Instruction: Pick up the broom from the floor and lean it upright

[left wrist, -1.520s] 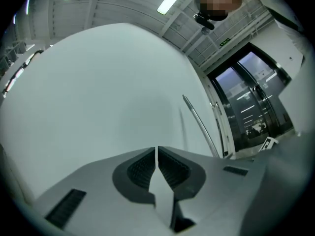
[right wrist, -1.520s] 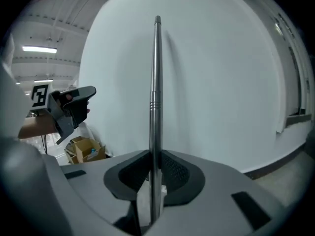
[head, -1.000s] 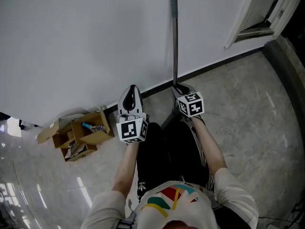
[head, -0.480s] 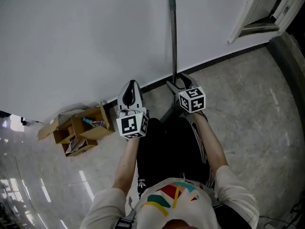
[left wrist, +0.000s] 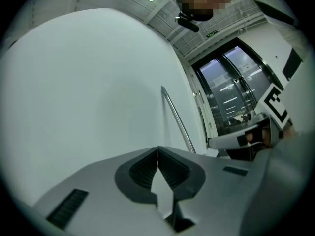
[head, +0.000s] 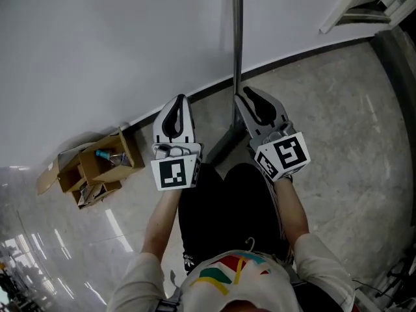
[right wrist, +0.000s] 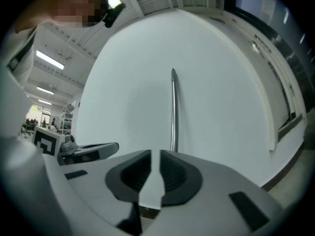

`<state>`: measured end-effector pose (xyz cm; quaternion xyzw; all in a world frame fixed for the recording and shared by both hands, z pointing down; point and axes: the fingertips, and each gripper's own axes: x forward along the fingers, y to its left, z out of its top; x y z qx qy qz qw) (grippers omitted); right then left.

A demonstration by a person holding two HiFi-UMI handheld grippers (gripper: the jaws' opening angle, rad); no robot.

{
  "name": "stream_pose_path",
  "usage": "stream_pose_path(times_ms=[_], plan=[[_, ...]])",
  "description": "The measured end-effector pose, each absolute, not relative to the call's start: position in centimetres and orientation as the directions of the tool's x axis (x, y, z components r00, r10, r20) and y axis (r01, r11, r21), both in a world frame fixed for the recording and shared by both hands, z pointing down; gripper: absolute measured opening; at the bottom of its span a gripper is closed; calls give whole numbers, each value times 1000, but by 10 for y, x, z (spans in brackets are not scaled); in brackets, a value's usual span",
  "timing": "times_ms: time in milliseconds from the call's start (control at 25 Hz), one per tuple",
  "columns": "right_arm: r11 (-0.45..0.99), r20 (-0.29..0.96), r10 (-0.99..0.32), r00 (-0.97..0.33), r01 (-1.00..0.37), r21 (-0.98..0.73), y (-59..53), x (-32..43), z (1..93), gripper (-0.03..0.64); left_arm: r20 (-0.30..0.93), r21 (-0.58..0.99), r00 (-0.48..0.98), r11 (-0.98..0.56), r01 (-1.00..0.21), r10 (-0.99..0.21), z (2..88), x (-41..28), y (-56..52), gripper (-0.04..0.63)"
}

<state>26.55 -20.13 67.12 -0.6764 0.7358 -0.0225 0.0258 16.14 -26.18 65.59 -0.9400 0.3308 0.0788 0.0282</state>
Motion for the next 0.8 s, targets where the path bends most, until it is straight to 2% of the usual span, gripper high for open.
stream_pose_path(times_ms=[40, 120, 240, 400, 600, 800], plan=[[63, -17, -998, -63, -997, -45, -202, 268, 676, 18, -153, -24, 779, -786, -618, -608, 665, 164, -267, 46], [50, -17, -999, -49, -997, -52, -204, 271, 691, 12, -116, -51, 791, -792, -609, -600, 688, 168, -277, 46], [57, 17, -998, -60, -991, -118, -202, 266, 701, 12, -86, -3, 788, -791, -612, -609, 703, 167, -282, 44], [83, 114, -988, -100, -986, -147, -188, 244, 658, 12, -48, 79, 761, -762, -643, -647, 652, 151, -257, 44], [149, 201, -963, -182, -974, -171, -176, 202, 509, 12, 22, 147, 744, -734, -663, -668, 508, 126, -219, 44], [184, 197, -955, -223, -963, -197, -159, 172, 271, 12, 5, 190, 691, -678, -710, -723, 265, 100, -192, 44]])
